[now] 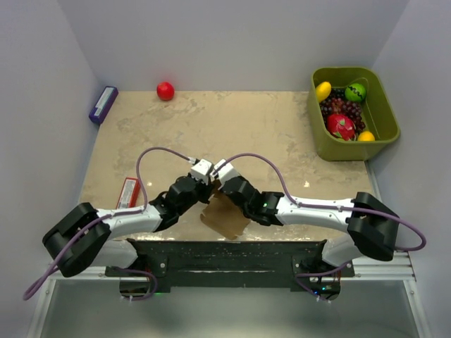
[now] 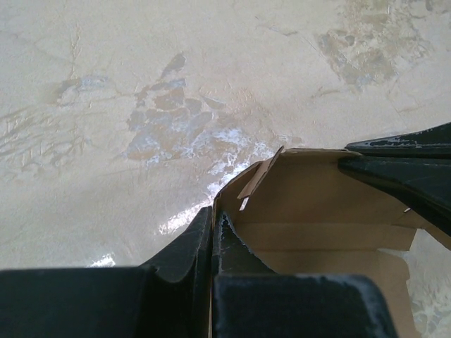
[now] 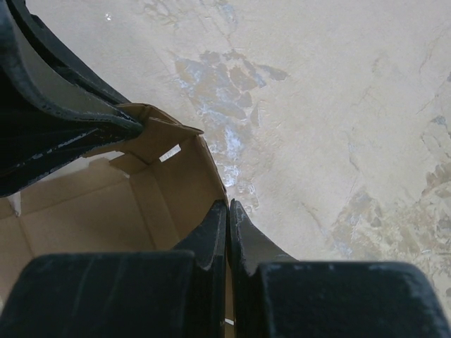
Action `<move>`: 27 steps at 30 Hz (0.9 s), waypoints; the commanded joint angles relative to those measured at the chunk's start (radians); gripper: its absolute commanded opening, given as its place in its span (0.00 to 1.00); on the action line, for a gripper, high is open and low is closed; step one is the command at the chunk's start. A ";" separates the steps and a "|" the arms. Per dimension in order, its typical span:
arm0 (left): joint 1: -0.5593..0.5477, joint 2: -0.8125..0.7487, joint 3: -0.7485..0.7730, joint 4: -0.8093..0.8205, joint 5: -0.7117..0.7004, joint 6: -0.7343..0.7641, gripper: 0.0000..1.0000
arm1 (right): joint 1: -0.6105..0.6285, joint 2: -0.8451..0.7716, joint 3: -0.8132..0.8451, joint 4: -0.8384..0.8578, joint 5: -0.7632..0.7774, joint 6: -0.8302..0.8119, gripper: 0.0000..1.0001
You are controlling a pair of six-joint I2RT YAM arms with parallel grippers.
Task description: Fold the paper box
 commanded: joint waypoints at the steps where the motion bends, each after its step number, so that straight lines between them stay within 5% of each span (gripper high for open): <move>1: 0.003 0.035 -0.049 0.034 -0.004 -0.011 0.00 | 0.000 -0.004 -0.005 0.053 0.122 0.008 0.00; 17: -0.015 0.041 -0.146 0.126 0.034 -0.132 0.00 | 0.010 0.056 -0.002 0.082 0.161 0.034 0.00; 27: -0.118 0.119 -0.100 0.066 -0.171 -0.281 0.00 | 0.032 0.080 0.010 0.098 0.192 0.070 0.00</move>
